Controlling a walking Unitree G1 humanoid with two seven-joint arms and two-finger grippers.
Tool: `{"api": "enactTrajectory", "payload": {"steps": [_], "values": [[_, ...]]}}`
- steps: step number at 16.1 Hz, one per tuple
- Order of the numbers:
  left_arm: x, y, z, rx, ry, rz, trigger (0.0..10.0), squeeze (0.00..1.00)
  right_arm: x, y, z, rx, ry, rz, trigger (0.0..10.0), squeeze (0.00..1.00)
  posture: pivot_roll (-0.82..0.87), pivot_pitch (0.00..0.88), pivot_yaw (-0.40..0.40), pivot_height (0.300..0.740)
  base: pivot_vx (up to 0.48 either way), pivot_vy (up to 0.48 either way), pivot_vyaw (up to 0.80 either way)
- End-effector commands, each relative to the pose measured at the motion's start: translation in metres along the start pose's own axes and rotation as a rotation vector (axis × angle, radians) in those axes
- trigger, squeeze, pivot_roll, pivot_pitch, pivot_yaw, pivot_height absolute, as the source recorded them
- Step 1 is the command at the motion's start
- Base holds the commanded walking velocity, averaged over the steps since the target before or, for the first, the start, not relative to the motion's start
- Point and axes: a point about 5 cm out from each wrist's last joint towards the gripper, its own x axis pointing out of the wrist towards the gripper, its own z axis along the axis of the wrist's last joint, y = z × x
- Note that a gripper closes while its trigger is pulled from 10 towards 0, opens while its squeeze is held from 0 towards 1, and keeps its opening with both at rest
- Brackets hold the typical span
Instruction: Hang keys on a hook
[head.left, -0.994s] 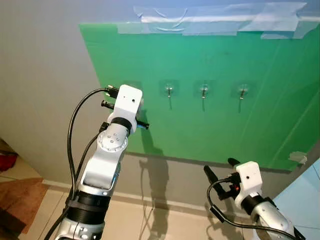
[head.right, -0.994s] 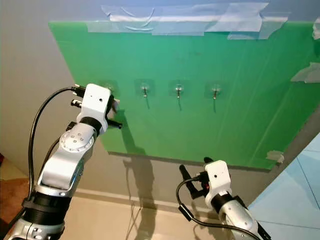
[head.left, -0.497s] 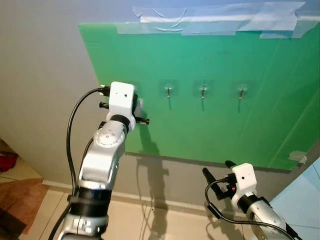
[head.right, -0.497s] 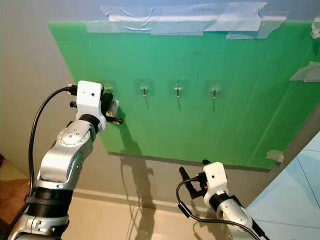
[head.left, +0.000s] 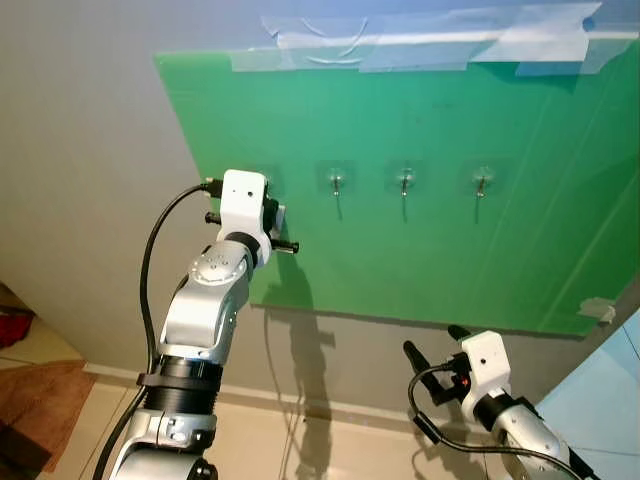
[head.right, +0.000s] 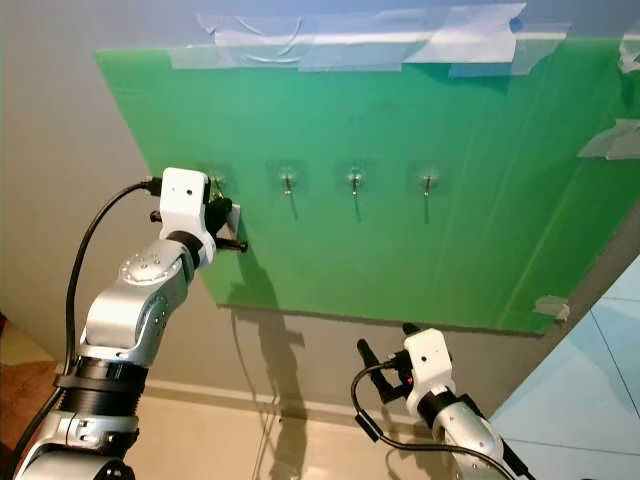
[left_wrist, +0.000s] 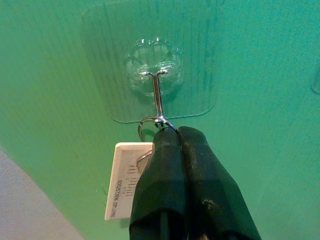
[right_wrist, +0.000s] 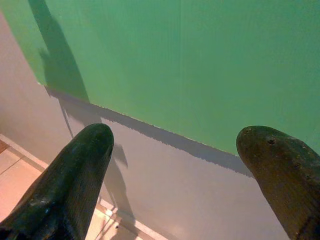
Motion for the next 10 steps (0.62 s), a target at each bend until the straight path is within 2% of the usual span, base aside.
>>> {"api": "enactTrajectory", "payload": {"steps": [1, 3, 5, 6, 7, 10], "values": [[0.0002, 0.0043, -0.0250, -0.018, 0.117, 0.010, 0.0, 0.00, 0.0033, 0.0036, 0.0027, -0.006, -0.018, 0.018, 10.0, 0.00, -0.10, 0.000, 0.066, 0.740, 0.000, 0.000, 0.00], [-0.0003, 0.0033, -0.0248, 0.033, 0.107, 0.008, 0.0, 0.00, 0.0039, 0.0045, 0.0023, -0.006, -0.019, 0.019, 10.0, 0.00, -0.10, 0.000, 0.067, 0.740, 0.000, 0.000, 0.00], [-0.0017, -0.0014, -0.0219, 0.206, 0.056, 0.001, 0.0, 0.00, 0.0052, 0.0071, 0.0028, -0.005, -0.022, 0.021, 10.0, 0.00, -0.10, 0.000, 0.066, 0.740, 0.000, 0.000, 0.00], [-0.0018, -0.0039, -0.0222, 0.256, 0.047, -0.001, 0.0, 0.00, 0.0051, 0.0083, 0.0040, -0.004, -0.026, 0.023, 10.0, 0.00, -0.09, 0.000, 0.067, 0.740, 0.000, 0.000, 0.00], [-0.0013, -0.0040, -0.0241, 0.263, 0.058, 0.004, 10.0, 0.00, 0.0048, 0.0086, 0.0046, -0.004, -0.028, 0.025, 10.0, 0.00, -0.09, 0.000, 0.067, 0.740, 0.000, 0.000, 0.00], [-0.0008, -0.0009, -0.0299, 0.259, 0.078, 0.005, 10.0, 0.00, 0.0044, 0.0112, 0.0101, -0.005, -0.041, 0.029, 10.0, 0.00, -0.10, 0.000, 0.068, 0.740, 0.000, 0.000, 0.00]]}}
